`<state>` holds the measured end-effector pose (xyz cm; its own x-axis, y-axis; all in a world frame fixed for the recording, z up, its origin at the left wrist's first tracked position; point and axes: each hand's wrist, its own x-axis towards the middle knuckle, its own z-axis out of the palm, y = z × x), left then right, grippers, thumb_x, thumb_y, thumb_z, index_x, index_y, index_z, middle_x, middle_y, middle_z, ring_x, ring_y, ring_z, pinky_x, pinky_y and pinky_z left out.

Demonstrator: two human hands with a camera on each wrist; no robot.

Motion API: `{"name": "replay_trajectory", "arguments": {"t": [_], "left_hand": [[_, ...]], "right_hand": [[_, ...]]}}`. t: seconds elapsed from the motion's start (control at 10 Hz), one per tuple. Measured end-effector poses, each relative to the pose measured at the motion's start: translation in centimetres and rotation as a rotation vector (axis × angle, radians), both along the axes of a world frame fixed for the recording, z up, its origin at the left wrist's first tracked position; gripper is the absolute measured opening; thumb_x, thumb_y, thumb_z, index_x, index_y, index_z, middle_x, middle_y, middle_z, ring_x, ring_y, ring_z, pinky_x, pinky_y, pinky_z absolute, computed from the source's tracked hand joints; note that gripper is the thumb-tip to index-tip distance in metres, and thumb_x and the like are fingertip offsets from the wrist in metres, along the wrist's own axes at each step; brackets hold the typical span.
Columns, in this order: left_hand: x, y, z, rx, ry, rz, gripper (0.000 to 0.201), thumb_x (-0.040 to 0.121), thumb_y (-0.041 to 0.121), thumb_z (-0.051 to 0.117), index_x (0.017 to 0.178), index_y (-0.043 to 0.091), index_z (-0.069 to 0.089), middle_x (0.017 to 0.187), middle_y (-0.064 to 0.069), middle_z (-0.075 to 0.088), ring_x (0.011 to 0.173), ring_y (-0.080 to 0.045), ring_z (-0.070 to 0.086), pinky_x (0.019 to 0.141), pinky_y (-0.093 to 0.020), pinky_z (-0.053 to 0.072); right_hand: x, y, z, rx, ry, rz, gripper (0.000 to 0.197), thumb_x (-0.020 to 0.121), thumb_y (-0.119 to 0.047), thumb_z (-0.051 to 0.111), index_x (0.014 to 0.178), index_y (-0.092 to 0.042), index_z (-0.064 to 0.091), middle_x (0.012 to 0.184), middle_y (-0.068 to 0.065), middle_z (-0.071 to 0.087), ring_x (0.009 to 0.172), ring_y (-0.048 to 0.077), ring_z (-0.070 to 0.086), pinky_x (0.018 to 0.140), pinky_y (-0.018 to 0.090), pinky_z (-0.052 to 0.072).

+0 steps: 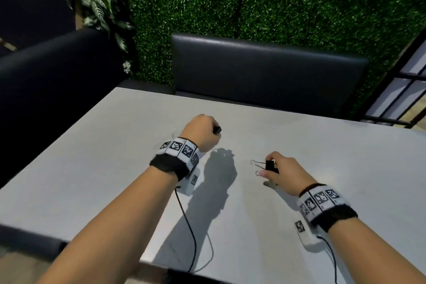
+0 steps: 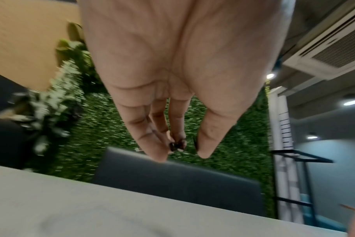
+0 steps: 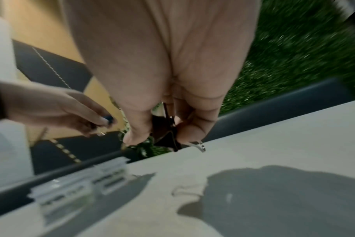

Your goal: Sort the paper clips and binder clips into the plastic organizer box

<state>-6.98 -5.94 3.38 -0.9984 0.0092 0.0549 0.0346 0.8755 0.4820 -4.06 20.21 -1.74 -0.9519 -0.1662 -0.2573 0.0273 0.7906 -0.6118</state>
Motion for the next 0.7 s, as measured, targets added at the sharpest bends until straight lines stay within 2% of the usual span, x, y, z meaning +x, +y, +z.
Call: {"name": "replay_trajectory", "arguments": {"t": [0.1,0.2,0.3,0.4,0.5,0.6,0.7], "left_hand": [[-1.3,-4.9,1.1,-0.009,-0.015,0.137,0.024,0.085,0.022,0.065,0.104,0.01,0.076,0.103,-0.009,0.075,0.097,-0.028,0.068,0.082,-0.036,0.057],[-2.4,-6.9,-0.2,-0.011,-0.096,0.166,0.024,0.083,0.021,0.066,0.1,0.007,0.076,0.1,-0.012,0.076,0.095,-0.028,0.069,0.082,-0.038,0.059],[-3.0,-7.8,-2.2,-0.009,-0.137,0.172,0.04,0.087,0.033,0.071,0.121,0.013,0.069,0.114,-0.005,0.074,0.104,-0.023,0.068,0.092,-0.033,0.055],[-2.9,-9.5,-3.1,0.06,-0.068,0.241,0.034,0.094,0.028,0.064,0.124,0.013,0.069,0.112,-0.006,0.075,0.107,-0.024,0.068,0.093,-0.032,0.053],[-2.3,-11.7,-3.6,0.13,-0.022,0.335,0.029,0.094,0.012,0.054,0.114,0.018,0.074,0.109,-0.007,0.075,0.102,-0.026,0.069,0.089,-0.032,0.054],[-1.1,-13.2,-4.5,0.155,-0.034,0.365,0.026,0.096,0.016,0.054,0.111,0.021,0.074,0.11,-0.005,0.075,0.101,-0.024,0.068,0.088,-0.03,0.052],[-0.2,-13.8,-5.2,0.22,-0.031,0.391,0.023,0.095,0.022,0.056,0.109,0.021,0.075,0.106,-0.003,0.075,0.093,-0.02,0.067,0.081,-0.026,0.048]], "right_hand": [[-1.5,-5.0,1.5,-0.089,0.054,0.092,0.041,0.086,-0.028,0.076,0.12,-0.02,0.056,0.104,0.004,0.06,0.077,0.003,0.058,0.049,0.012,0.044],[-3.5,-10.1,2.6,-0.13,0.092,0.166,0.043,0.082,-0.033,0.079,0.119,-0.024,0.058,0.099,0.001,0.061,0.074,0.004,0.058,0.052,0.015,0.044],[-5.5,-14.2,3.3,-0.119,0.148,0.201,0.046,0.079,-0.038,0.08,0.119,-0.025,0.062,0.103,0.002,0.065,0.081,0.014,0.062,0.069,0.023,0.049],[-7.1,-17.4,3.5,-0.057,0.159,0.27,0.054,0.076,-0.036,0.084,0.125,-0.023,0.064,0.115,0.006,0.068,0.093,0.017,0.06,0.085,0.027,0.048],[-7.9,-19.6,3.4,-0.026,0.132,0.319,0.069,0.073,-0.032,0.087,0.136,-0.023,0.059,0.121,0.008,0.067,0.103,0.021,0.062,0.097,0.033,0.048],[-8.0,-20.7,3.2,-0.043,0.154,0.32,0.068,0.075,-0.035,0.085,0.136,-0.023,0.058,0.12,0.004,0.067,0.1,0.018,0.062,0.092,0.031,0.049],[-7.8,-20.4,2.8,-0.086,0.223,0.227,0.05,0.084,-0.043,0.074,0.127,-0.02,0.064,0.12,0.001,0.067,0.104,0.018,0.063,0.093,0.032,0.051]]}}
